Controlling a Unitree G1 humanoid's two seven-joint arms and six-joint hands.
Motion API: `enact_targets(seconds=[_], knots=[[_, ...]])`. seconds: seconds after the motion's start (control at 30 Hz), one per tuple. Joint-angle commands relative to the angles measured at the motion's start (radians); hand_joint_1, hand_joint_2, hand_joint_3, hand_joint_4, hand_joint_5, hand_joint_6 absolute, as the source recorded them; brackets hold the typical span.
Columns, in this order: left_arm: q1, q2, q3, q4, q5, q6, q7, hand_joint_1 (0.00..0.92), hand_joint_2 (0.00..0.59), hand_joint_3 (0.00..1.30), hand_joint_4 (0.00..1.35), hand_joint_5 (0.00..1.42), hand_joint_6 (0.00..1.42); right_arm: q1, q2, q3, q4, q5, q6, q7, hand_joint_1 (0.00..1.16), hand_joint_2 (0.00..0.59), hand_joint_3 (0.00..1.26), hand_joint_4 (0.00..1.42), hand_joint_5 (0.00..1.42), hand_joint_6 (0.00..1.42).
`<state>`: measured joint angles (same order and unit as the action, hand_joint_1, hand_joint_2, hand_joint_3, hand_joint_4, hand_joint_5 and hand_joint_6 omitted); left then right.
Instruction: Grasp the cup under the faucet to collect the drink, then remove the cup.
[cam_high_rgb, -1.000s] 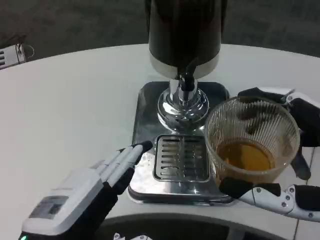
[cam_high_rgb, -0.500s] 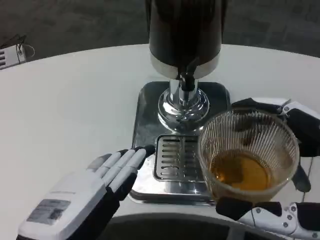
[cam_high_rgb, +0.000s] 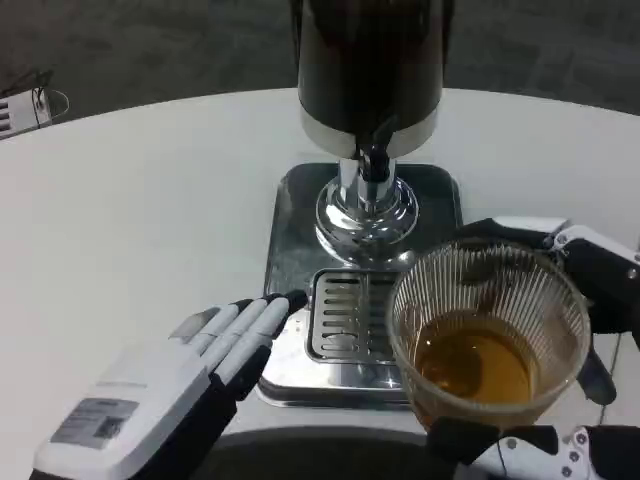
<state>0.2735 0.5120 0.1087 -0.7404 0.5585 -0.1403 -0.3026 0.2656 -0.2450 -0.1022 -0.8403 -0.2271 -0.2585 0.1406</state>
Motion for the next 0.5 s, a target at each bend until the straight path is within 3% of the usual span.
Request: enact_targets(seconds=[0.03, 0.5], knots=[[0.006, -0.003, 0.012, -0.007, -0.003, 0.007, -0.014, 0.0, 0.047, 0.0, 0.0, 0.0, 0.0, 0.005, 0.007, 0.002, -0.045, 0.018, -0.047, -0.002, 0.96, 0.214, 1.23, 1.42, 1.42, 1.42], [0.002, -0.005, 0.011, -0.013, -0.006, 0.017, -0.024, 0.0, 0.047, 0.0, 0.0, 0.0, 0.0, 0.014, 0.006, -0.001, -0.047, 0.027, -0.047, 0.001, 0.96, 0.214, 1.23, 1.42, 1.42, 1.42]])
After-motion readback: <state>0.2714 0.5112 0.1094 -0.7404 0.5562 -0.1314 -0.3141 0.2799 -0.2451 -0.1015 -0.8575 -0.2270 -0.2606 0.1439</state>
